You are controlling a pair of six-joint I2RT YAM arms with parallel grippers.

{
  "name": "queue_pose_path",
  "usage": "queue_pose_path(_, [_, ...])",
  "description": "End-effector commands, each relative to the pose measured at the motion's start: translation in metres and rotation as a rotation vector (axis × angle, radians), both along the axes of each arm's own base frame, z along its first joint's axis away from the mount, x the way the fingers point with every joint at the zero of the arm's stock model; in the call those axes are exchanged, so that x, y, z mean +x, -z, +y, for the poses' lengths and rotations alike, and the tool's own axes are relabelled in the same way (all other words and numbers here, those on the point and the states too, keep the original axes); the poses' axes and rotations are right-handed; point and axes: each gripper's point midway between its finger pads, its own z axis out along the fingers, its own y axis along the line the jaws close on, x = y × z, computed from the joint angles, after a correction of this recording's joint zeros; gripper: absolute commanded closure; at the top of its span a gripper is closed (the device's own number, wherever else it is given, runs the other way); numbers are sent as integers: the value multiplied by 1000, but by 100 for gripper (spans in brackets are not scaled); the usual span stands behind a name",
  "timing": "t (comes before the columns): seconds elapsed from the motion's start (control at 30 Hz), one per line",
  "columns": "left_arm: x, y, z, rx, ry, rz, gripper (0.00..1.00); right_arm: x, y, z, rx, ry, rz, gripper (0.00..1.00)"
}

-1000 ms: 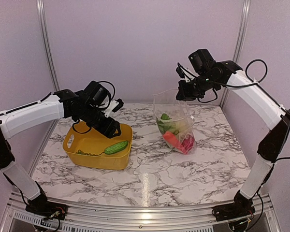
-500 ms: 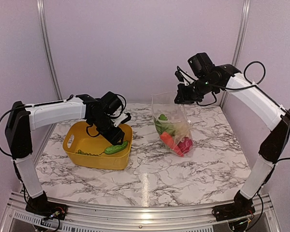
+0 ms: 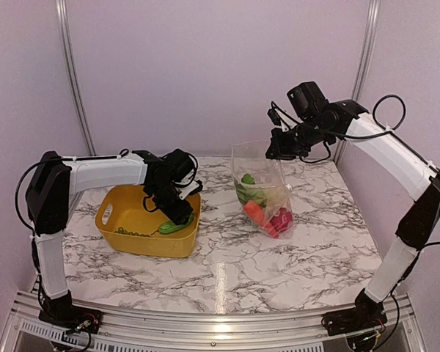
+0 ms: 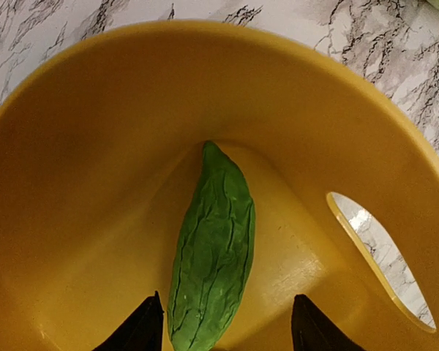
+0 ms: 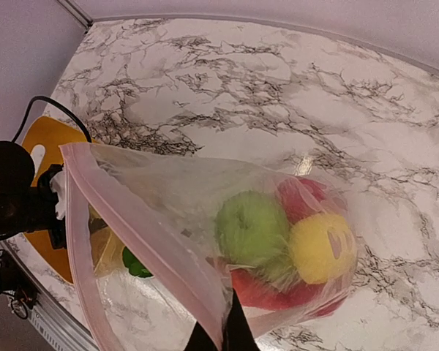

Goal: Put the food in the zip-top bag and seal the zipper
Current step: Pick up the fake vegetable from the bin.

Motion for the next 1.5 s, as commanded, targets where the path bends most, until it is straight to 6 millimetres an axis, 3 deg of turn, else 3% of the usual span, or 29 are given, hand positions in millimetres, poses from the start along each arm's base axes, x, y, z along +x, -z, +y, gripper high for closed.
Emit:
queue_pose_path(0.0, [14,-1,-7,-14,3,-34,39,-1,-16,-2,34,18,-36,100])
queue_pose_path(0.33, [18,20,-13,-13,9,-23,43,2,-15,0,41,18,-31,100])
queue_pose_path(0.83, [15,46,2,-7,-38,-44,47,0,-16,-1,41,21,-31,100])
queue_pose_path(1.23, [22,-9,2,-61,-65,-136,68,0,-14,-1,37,21,-33,100])
queue_pose_path(1.47, [19,-60,-3,-158,-103,-163,76,3,-13,3,47,9,-36,100])
